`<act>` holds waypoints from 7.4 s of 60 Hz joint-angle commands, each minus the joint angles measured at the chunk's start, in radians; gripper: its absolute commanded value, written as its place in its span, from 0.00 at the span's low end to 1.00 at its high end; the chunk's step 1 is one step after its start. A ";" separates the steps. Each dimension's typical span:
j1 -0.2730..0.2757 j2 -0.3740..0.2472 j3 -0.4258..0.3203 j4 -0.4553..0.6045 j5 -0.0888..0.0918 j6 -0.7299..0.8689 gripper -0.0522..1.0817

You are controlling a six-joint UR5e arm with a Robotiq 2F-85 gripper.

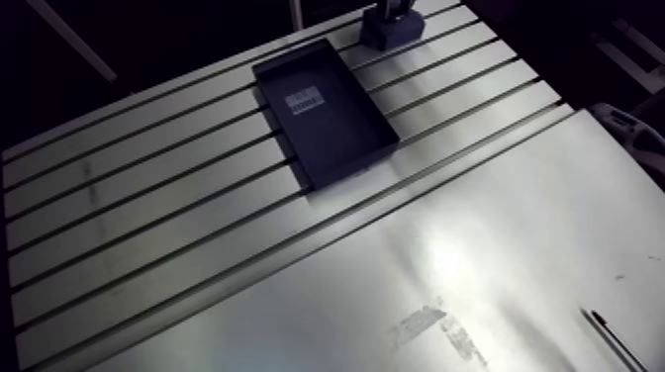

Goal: Pick up the bearing and press it into the housing until flush.

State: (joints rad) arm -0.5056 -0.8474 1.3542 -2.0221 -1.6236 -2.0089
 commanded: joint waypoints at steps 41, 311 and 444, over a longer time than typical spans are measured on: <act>0.002 -0.072 -0.041 0.085 0.001 0.002 0.52; 0.002 0.020 -0.044 0.095 0.003 -0.025 1.00; 0.022 -0.134 -0.043 0.273 -0.016 -0.020 0.05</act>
State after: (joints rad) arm -0.4931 -0.9315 1.3023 -1.8049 -1.6337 -2.0343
